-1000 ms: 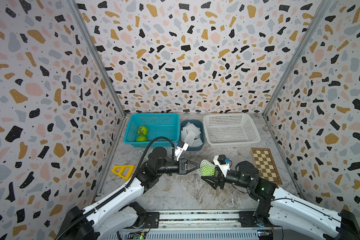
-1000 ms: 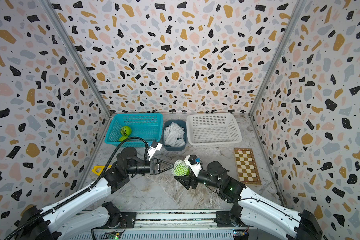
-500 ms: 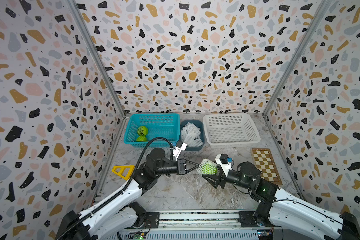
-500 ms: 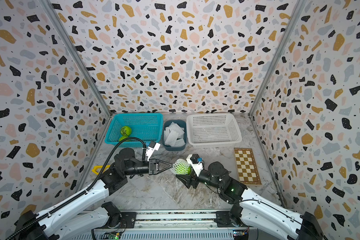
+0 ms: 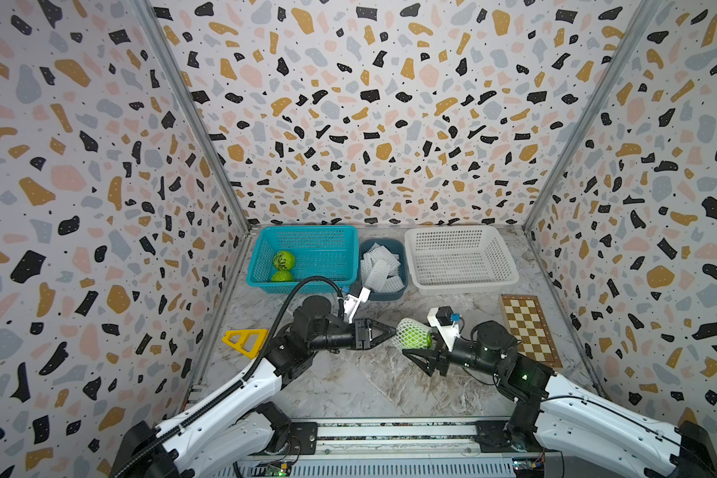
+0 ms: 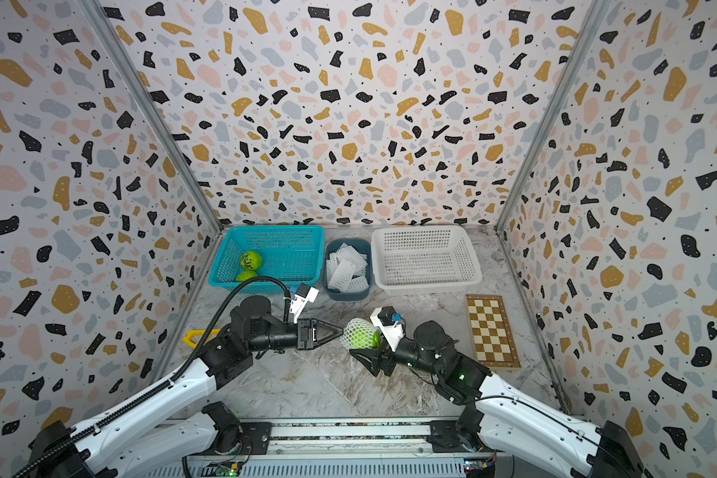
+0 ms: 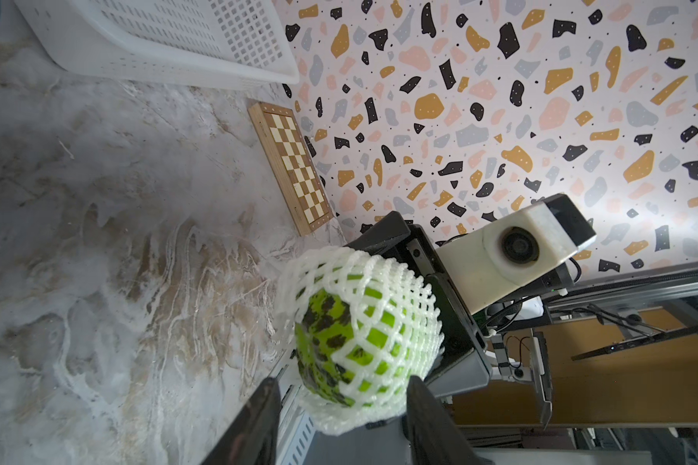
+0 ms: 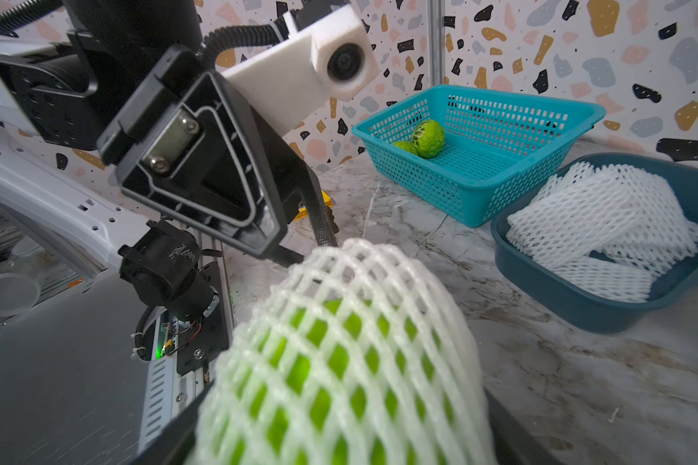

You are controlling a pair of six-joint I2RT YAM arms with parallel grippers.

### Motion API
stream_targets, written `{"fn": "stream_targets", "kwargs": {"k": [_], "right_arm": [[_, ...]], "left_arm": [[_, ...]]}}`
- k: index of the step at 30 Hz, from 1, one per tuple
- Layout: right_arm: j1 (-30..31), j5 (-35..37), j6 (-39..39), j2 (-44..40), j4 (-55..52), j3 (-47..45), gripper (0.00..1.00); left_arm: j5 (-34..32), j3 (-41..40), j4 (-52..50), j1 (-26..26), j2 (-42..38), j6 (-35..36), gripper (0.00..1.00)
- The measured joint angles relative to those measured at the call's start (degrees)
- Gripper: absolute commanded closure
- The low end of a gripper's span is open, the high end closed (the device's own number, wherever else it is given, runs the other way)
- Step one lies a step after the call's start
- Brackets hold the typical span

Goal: Sleeve custard apples in foam nets
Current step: Adjust the foam net on the custard apple.

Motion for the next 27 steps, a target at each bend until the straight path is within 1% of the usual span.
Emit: {"fn": "stream_targets", "kwargs": {"k": [4,9,11,16,18,21,22,24,27], "right_arm": [[-4.74,-7.74,3.43,0.87,2.56,0.00,0.24],[-10.82,-21.00,10.27,4.02,10.23,0.02,0.24],[-11.72,-25.66,13.44,5.88,13.29,0.07,0.24],[-12.39,-35.87,21.16,12.00,18.23,2.97,0.24],[-12.46,-38.75,24.24,14.19,19.91,4.70,0.25],[-12.81,-41.79,29.31,16.26,23.17,6.36,0.25],[-13.05,-42.42,30.64,16.59,23.89,6.75,0.24],[-13.75,-43.41,33.22,17.09,24.85,7.58,0.25],[-14.40,-44.00,35.60,17.81,25.64,8.72,0.25]], "left_arm": [[-1.90,0.00,-1.60,2.19,-3.96,0.37,0.35],[-4.98,0.28,-5.81,5.60,-9.16,2.73,0.37],[-5.75,1.40,-8.83,5.70,-9.68,4.79,0.42],[-7.19,4.79,-14.86,5.70,-9.68,10.58,0.67],[-7.37,5.68,-15.98,5.70,-9.68,12.66,0.70],[-7.37,5.90,-16.70,5.70,-9.62,14.73,0.70],[-7.34,5.90,-16.81,5.70,-9.60,15.13,0.68],[-7.19,5.88,-16.81,5.70,-9.73,15.67,0.61],[-6.58,5.86,-16.09,5.57,-10.21,16.04,0.56]]}}
